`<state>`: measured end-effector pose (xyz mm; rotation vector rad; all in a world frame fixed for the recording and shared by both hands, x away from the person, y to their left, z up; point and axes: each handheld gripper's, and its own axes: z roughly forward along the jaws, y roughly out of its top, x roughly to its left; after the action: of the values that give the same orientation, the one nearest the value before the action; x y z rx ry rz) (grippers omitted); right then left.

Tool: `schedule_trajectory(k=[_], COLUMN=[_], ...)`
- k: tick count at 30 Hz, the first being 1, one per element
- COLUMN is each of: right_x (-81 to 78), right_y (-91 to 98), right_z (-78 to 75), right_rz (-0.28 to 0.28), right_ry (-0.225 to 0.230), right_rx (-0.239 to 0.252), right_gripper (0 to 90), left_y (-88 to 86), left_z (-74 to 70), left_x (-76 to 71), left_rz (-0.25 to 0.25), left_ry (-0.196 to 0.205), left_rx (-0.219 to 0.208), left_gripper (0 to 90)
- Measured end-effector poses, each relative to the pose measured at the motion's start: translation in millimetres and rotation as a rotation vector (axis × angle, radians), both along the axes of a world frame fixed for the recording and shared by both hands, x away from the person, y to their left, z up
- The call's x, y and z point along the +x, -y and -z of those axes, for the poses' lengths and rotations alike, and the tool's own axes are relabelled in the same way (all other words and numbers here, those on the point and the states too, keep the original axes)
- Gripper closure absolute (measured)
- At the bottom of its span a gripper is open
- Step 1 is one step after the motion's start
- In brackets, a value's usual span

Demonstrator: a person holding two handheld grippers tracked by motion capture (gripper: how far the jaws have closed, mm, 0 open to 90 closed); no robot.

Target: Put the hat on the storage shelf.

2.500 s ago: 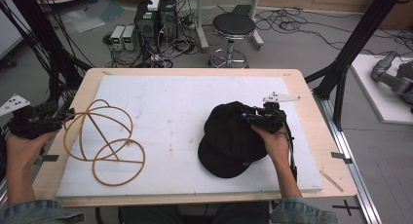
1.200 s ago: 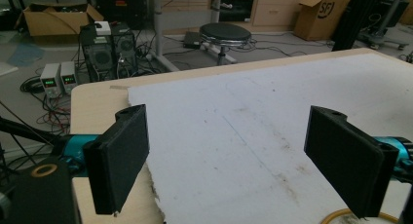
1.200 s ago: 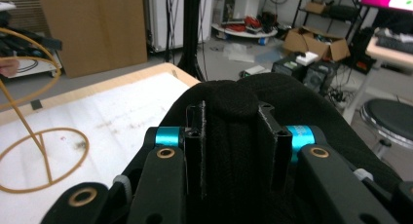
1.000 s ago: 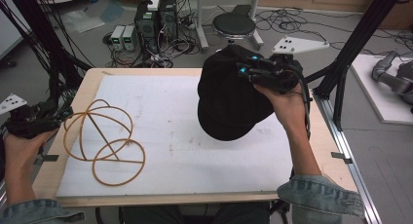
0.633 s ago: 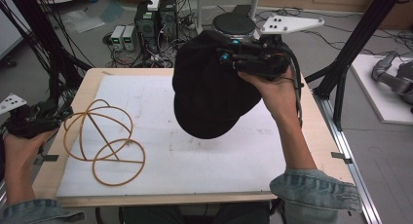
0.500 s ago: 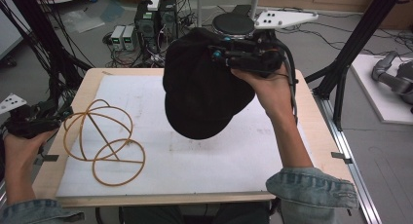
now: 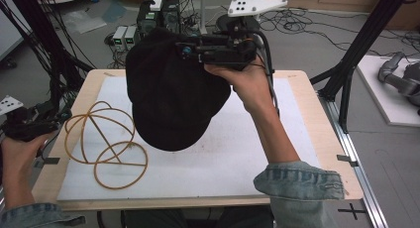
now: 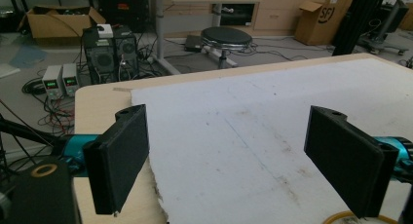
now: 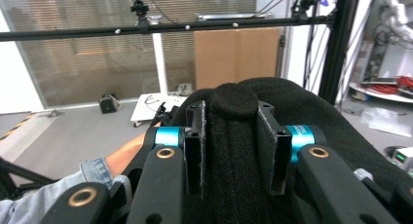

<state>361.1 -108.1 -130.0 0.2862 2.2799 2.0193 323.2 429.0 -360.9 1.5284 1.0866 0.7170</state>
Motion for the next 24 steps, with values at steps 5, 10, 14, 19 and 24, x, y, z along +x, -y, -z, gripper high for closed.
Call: schedule_trajectory(k=[5,10,14,19,24], right_x=[1.6,-1.1,-2.4,0.3,0.6], right_y=[-19.7,-36.2,-47.3,-71.1,-90.1], right_z=[-0.5,-2.7,-3.5,1.2,8.4], right_rz=[-0.059,-0.115,-0.161,-0.244,-0.306], right_ry=[0.002,0.002,-0.009,-0.049,-0.07], right_rx=[0.002,0.0,0.01,0.013,0.006], right_gripper=[69.8,69.8,69.8,69.7,69.7], left_y=[1.3,1.4,1.0,0.9,0.4], left_z=[0.2,0.5,0.5,0.6,0.4], left_x=[1.0,1.3,1.2,1.4,1.0], left_rz=[0.003,0.003,0.003,0.004,0.001], left_ry=[-0.001,-0.002,-0.002,-0.003,0.0], left_rx=[0.003,0.004,0.003,0.003,0.0], left_gripper=[16.9,16.9,16.9,16.8,16.9])
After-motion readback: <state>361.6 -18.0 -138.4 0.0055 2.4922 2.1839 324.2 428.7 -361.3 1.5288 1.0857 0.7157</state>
